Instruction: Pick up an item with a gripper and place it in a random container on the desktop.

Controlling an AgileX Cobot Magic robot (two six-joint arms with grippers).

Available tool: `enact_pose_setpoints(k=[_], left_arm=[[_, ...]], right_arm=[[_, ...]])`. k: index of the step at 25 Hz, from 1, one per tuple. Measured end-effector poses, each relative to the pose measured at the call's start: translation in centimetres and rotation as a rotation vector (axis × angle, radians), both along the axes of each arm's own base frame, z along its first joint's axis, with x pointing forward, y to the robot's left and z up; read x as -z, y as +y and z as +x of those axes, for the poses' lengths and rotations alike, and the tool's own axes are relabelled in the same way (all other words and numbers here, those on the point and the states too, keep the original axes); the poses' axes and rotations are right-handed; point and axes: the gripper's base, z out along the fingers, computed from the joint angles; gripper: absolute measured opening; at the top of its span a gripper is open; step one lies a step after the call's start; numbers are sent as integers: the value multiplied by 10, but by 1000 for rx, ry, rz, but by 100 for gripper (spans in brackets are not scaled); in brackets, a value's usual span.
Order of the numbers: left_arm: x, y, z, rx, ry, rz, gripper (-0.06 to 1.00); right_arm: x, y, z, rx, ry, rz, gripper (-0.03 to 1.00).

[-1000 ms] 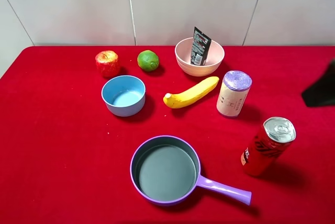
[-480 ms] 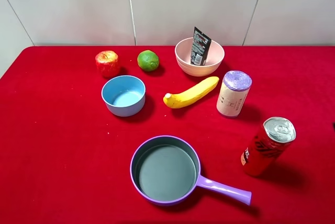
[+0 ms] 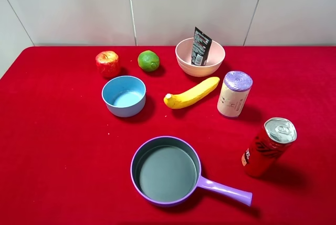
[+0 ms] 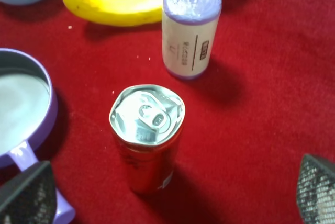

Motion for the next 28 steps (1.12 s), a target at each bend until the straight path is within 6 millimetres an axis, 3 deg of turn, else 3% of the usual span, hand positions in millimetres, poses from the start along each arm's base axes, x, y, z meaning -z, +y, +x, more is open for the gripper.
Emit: enact_pose_setpoints(k=[10,28], left_arm=[[0,0,0,0,0,0,99],[0,0,0,0,0,0,99]], right_arm=[[-3,-12,-28,177,-205,71,69],[-3,-8,-30,242,-208,76,69]])
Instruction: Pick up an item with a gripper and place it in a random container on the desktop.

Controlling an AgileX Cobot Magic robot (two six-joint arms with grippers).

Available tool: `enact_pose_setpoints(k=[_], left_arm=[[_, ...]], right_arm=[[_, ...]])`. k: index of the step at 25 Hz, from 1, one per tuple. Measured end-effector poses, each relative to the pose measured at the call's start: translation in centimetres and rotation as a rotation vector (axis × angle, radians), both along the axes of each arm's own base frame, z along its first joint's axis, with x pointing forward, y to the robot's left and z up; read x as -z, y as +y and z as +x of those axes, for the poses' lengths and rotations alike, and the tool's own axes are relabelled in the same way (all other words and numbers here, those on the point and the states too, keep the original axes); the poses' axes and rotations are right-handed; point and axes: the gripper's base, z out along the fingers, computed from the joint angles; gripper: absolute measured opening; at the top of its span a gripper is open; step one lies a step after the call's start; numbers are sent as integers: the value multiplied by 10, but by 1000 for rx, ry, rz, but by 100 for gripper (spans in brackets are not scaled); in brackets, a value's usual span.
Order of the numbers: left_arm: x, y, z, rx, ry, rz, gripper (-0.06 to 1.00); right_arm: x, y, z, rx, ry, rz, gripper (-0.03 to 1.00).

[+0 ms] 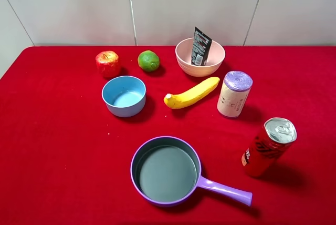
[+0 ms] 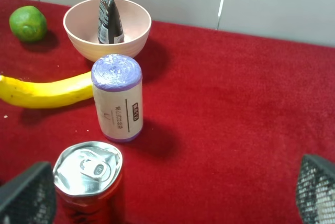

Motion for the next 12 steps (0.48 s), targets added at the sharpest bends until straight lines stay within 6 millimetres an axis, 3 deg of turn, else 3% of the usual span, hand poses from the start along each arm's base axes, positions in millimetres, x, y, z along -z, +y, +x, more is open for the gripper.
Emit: enact_pose_setpoints(k=[12], left_arm=[[0,0,0,0,0,0,99]], right_arm=[[0,0,0,11,4,16,69]])
